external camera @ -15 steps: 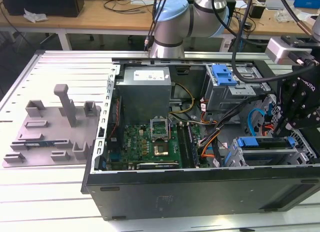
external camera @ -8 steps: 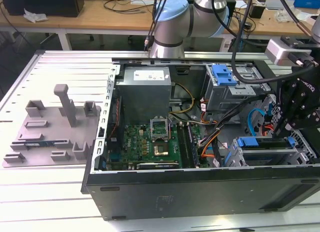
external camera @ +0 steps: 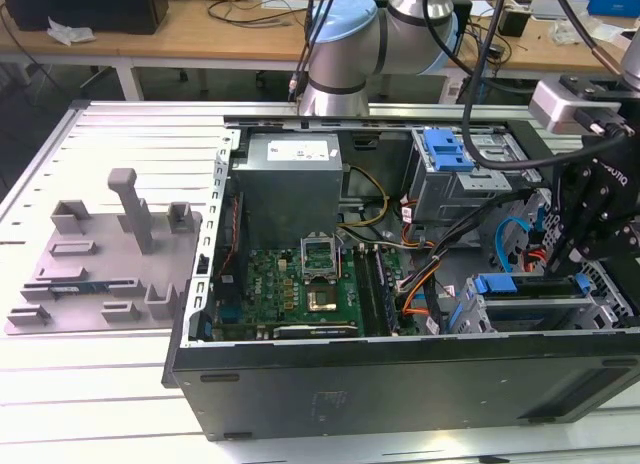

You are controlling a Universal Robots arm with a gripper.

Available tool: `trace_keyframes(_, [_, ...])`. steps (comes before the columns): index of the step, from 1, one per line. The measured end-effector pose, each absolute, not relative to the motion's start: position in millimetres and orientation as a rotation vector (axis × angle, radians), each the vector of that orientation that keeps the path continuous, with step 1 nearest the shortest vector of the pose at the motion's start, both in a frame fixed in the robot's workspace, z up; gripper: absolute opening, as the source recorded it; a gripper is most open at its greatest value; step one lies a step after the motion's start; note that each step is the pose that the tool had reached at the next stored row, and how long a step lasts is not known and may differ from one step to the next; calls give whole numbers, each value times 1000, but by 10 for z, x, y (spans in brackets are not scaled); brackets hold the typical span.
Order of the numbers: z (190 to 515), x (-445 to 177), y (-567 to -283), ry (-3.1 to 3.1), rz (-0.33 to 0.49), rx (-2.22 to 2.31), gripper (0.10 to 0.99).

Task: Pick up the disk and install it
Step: 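Insert the first disk wire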

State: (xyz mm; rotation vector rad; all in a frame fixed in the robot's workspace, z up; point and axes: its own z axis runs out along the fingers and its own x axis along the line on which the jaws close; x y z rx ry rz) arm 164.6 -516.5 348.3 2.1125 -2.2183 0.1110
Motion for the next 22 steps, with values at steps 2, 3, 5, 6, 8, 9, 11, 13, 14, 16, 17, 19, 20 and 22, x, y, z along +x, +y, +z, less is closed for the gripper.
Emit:
trace_keyframes(2, [3478, 1646, -5165, -2218, 111, 2113, 165])
trace_keyframes(3, [3477, 1646, -5165, -2218, 111, 2113, 165])
trace_keyframes(5, [3473, 1646, -5165, -2218, 111, 2112, 165])
trace_keyframes(6, [3469, 1646, -5165, -2218, 111, 2113, 165])
trace_keyframes(8, [3463, 1646, -5165, -2218, 111, 2113, 165])
trace_keyframes(9, [3462, 1646, -5165, -2218, 111, 2112, 165])
trace_keyframes(11, [3457, 1646, -5165, -2218, 111, 2112, 165])
trace_keyframes(13, [3454, 1646, -5165, -2218, 111, 2112, 165])
trace_keyframes(14, [3452, 1646, -5165, -2218, 111, 2113, 165])
trace_keyframes(16, [3449, 1646, -5165, -2218, 111, 2112, 165])
trace_keyframes(17, [3447, 1646, -5165, -2218, 111, 2113, 165])
trace_keyframes(19, [3444, 1646, -5165, -2218, 111, 2112, 165])
trace_keyframes(20, [3443, 1646, -5165, -2218, 111, 2112, 165])
trace_keyframes(22, [3440, 1646, -5165, -2218, 111, 2112, 165])
